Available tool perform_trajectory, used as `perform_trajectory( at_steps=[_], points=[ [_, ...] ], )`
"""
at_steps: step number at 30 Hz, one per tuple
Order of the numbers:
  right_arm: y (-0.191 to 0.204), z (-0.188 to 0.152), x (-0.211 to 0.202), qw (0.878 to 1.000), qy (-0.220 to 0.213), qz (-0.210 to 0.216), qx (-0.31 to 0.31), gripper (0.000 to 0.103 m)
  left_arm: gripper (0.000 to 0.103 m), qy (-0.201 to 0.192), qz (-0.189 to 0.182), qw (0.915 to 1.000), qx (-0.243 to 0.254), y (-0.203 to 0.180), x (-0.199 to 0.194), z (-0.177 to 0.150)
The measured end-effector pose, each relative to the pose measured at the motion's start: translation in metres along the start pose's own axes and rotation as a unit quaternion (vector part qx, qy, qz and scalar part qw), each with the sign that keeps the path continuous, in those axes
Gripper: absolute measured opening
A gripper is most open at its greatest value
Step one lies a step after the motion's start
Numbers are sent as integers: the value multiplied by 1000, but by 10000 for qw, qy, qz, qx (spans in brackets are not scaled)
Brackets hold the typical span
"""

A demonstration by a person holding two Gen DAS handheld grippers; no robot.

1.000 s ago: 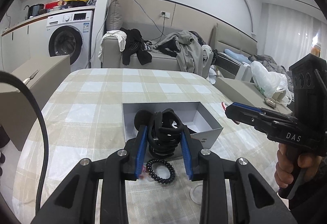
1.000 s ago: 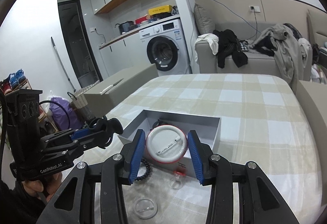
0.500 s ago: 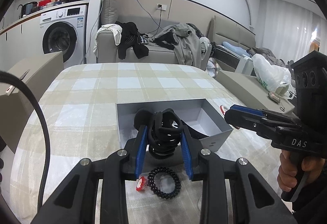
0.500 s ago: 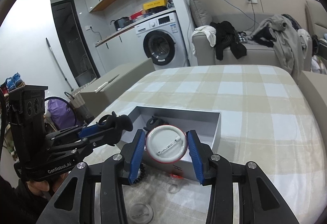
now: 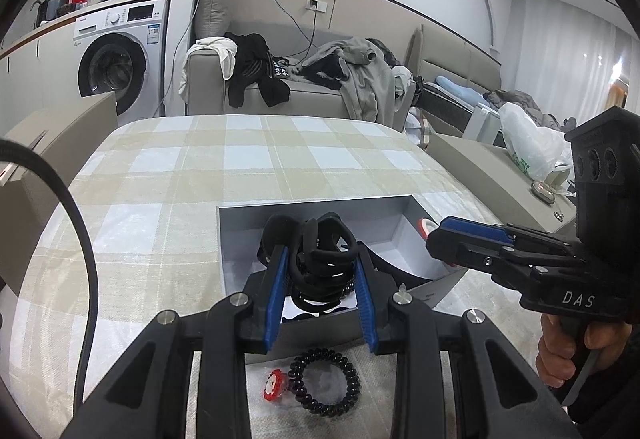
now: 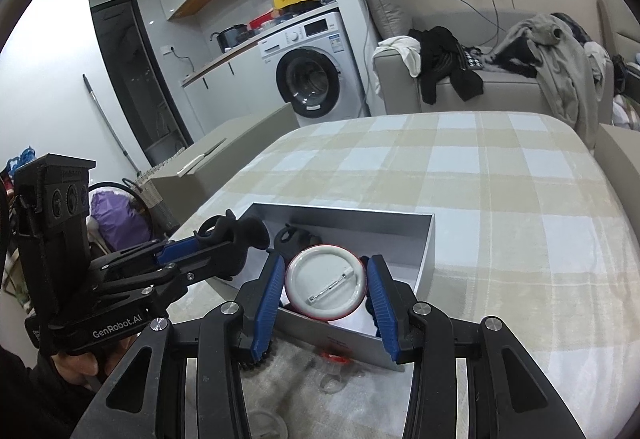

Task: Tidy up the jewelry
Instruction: 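Carry the lid and coil tie over the grey box and lower them in, then open both grippers to release the items into the box and withdraw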

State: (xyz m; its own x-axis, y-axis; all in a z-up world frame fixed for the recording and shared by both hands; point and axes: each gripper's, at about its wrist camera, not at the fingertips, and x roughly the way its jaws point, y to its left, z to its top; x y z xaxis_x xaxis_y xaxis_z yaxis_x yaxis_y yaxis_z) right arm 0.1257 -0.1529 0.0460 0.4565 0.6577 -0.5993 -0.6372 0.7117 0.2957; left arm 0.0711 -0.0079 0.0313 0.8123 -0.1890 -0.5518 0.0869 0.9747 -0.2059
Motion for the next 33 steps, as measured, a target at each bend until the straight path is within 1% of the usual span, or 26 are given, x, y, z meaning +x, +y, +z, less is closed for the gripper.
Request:
perform_trajectory(
  at_steps=[10,15,20,25,26,27,28,29,30,33],
  points=[
    [-9,0,5,9998,56,-124,133,42,26,140,-33,9999,88,-6,11,1],
    [-12,-1,5,9997,98,-141,198,42,26,189,25,9997,162,-9,15,0],
    [-10,0,-1,9998,-25,-65,202,43,26,154,0,9997,202,-13,12,1],
    [-8,0,-5,9997,-81,-126,202,44,26,166,-9,9997,206,-14,10,3],
    [-8,0,-6,9996,-82,-138,215,47,29,192,-4,9996,213,-14,9,3],
    [-9,0,-7,9996,-91,-155,230,49,38,209,5,9996,207,-14,9,3],
    [-9,1,-8,9995,-100,-161,239,52,44,219,14,9996,185,-14,8,3],
    [-9,1,-9,9995,-111,-173,251,53,56,232,33,9996,142,-13,6,3],
    [-9,1,-11,9994,-118,-191,255,54,66,243,35,9997,91,-13,5,4],
    [-9,1,-15,9992,-144,-256,253,64,78,231,12,9997,-59,-10,0,4]
  ],
)
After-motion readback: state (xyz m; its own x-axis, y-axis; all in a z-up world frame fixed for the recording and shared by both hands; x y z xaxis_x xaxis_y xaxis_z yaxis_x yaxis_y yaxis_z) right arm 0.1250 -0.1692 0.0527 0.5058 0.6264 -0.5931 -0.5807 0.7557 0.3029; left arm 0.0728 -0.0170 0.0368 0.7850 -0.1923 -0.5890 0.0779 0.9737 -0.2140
